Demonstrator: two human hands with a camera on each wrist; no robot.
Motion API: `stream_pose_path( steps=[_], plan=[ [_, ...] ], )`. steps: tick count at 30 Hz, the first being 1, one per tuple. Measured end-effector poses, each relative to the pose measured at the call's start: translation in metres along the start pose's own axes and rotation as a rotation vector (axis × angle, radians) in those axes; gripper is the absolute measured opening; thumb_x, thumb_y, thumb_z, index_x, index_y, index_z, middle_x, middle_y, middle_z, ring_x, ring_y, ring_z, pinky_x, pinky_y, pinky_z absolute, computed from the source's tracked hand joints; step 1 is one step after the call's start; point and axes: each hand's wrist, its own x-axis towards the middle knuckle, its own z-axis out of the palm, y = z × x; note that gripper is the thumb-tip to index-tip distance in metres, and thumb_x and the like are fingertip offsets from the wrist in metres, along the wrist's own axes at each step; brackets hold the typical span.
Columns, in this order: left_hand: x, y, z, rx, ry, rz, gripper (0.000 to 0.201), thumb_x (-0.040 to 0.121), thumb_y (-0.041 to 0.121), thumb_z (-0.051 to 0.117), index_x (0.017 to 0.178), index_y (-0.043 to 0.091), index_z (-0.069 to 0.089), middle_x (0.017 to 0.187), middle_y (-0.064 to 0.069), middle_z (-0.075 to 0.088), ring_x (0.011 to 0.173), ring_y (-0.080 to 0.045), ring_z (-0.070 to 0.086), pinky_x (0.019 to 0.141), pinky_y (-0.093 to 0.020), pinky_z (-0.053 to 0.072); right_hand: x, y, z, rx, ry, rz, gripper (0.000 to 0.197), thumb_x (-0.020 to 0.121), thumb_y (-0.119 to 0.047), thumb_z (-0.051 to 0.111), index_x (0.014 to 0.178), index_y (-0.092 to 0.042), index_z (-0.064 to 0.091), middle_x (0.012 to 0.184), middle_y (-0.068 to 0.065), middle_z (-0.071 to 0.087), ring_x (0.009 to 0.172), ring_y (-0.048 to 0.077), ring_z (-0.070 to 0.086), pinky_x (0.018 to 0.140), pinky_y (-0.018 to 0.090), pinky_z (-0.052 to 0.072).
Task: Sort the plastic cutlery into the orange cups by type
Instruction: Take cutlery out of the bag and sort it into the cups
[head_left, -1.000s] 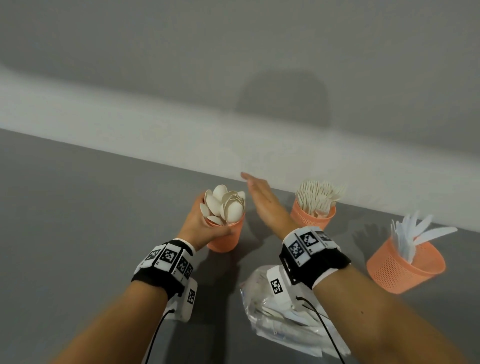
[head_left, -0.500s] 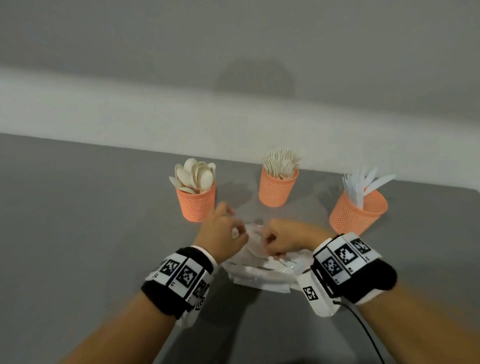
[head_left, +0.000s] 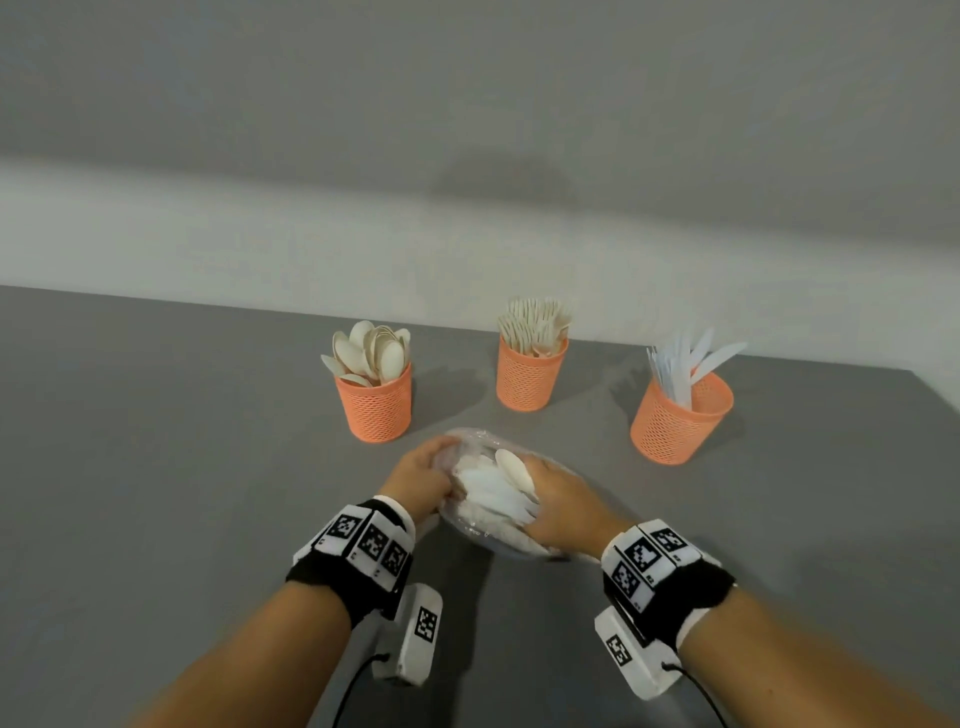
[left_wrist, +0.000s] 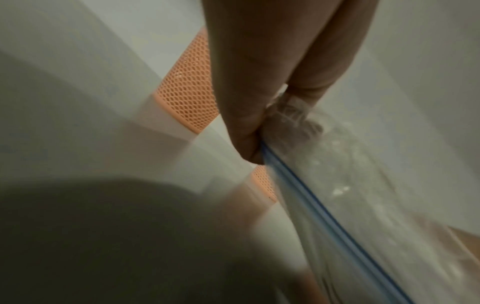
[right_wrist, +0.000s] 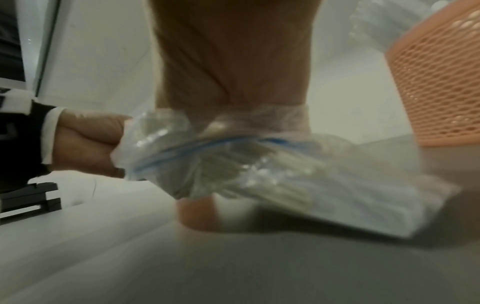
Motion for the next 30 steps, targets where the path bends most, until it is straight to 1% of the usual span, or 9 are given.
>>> stream_pose_path(
  steps=[4, 6, 11, 16, 18, 21, 25, 27, 30],
  plan=[
    [-0.006, 0.01, -0.006, -0.412, -0.173, -0.13, 0.035, 0.082, -0.009, 0.031, 0.095, 0.004, 0.061, 0.078, -0.014, 0.064, 0.052, -0.018, 0.064, 0.046, -0.021, 0.051, -0.005, 0.004, -0.005, 0.248, -0.003, -0.012, 0.064, 0.08, -0.024, 0.07, 0.137, -0.016, 0.042, 0.131, 0.002, 0.055, 0.121, 0.02, 0.052, 0.099, 0.028, 0.04],
    [-0.009, 0.014, -0.005, -0.436, -0.29, -0.142, 0.03, 0.077, -0.001, 0.042, 0.101, 0.004, 0.058, 0.083, -0.012, 0.067, 0.063, -0.022, 0.067, 0.051, -0.025, 0.054, -0.006, 0.007, -0.005, 0.285, -0.026, -0.01, 0.062, 0.078, -0.024, 0.071, 0.134, -0.019, 0.044, 0.128, 0.001, 0.057, 0.119, 0.02, 0.054, 0.099, 0.032, 0.044],
    [-0.003, 0.015, 0.005, -0.467, -0.276, -0.081, 0.04, 0.088, -0.006, 0.045, 0.12, 0.018, 0.05, 0.1, -0.014, 0.065, 0.074, -0.023, 0.068, 0.06, -0.029, 0.059, -0.004, 0.001, -0.008, 0.347, 0.014, -0.037, 0.066, 0.074, -0.034, 0.072, 0.132, -0.028, 0.041, 0.123, -0.003, 0.058, 0.114, 0.017, 0.055, 0.098, 0.041, 0.046],
    [0.006, 0.014, 0.004, -0.22, 0.017, 0.041, 0.034, 0.084, -0.006, 0.056, 0.117, 0.001, 0.061, 0.081, -0.012, 0.066, 0.05, -0.014, 0.06, 0.051, -0.022, 0.052, -0.011, 0.008, -0.011, 0.492, 0.156, 0.023, 0.059, 0.077, -0.024, 0.073, 0.13, -0.02, 0.048, 0.115, 0.0, 0.064, 0.105, 0.016, 0.06, 0.091, 0.029, 0.048],
    [0.002, 0.013, 0.004, 0.049, 0.119, 0.147, 0.036, 0.081, -0.008, 0.056, 0.114, 0.005, 0.063, 0.091, -0.009, 0.064, 0.056, -0.012, 0.056, 0.054, -0.02, 0.049, -0.012, 0.011, -0.011, 0.484, 0.165, 0.038, 0.056, 0.075, -0.018, 0.075, 0.126, -0.017, 0.051, 0.109, -0.001, 0.063, 0.102, 0.017, 0.061, 0.086, 0.025, 0.048],
    [-0.006, 0.012, 0.01, 0.089, -0.003, 0.15, 0.044, 0.083, -0.006, 0.055, 0.121, 0.015, 0.057, 0.112, -0.01, 0.062, 0.078, -0.018, 0.06, 0.069, -0.025, 0.052, -0.013, 0.015, -0.009, 0.567, 0.129, 0.029, 0.058, 0.073, -0.018, 0.077, 0.125, -0.021, 0.05, 0.117, -0.002, 0.062, 0.11, 0.015, 0.059, 0.095, 0.03, 0.048],
    [-0.011, 0.017, 0.009, -0.256, -0.358, -0.086, 0.081, 0.073, -0.022, 0.047, 0.138, 0.025, 0.036, 0.102, -0.005, 0.063, 0.078, -0.018, 0.065, 0.056, -0.024, 0.055, -0.01, 0.024, -0.021, 0.422, -0.035, -0.005, 0.068, 0.075, -0.016, 0.074, 0.135, -0.022, 0.042, 0.127, -0.004, 0.056, 0.117, 0.014, 0.053, 0.099, 0.029, 0.043],
    [-0.008, 0.016, 0.007, -0.237, -0.362, -0.103, 0.088, 0.069, -0.024, 0.045, 0.14, 0.026, 0.033, 0.102, 0.0, 0.06, 0.082, -0.018, 0.061, 0.054, -0.023, 0.052, -0.011, 0.025, -0.027, 0.424, -0.063, -0.021, 0.064, 0.076, -0.01, 0.072, 0.133, -0.017, 0.043, 0.121, -0.003, 0.056, 0.113, 0.014, 0.055, 0.092, 0.019, 0.042],
    [-0.004, 0.013, 0.01, 0.007, -0.167, -0.103, 0.08, 0.077, -0.019, 0.045, 0.14, 0.031, 0.036, 0.108, -0.005, 0.057, 0.073, -0.017, 0.052, 0.061, -0.027, 0.048, -0.015, 0.024, -0.027, 0.401, -0.049, -0.026, 0.065, 0.077, -0.008, 0.069, 0.135, -0.015, 0.04, 0.122, -0.002, 0.056, 0.11, 0.013, 0.055, 0.083, 0.008, 0.041]
  ],
)
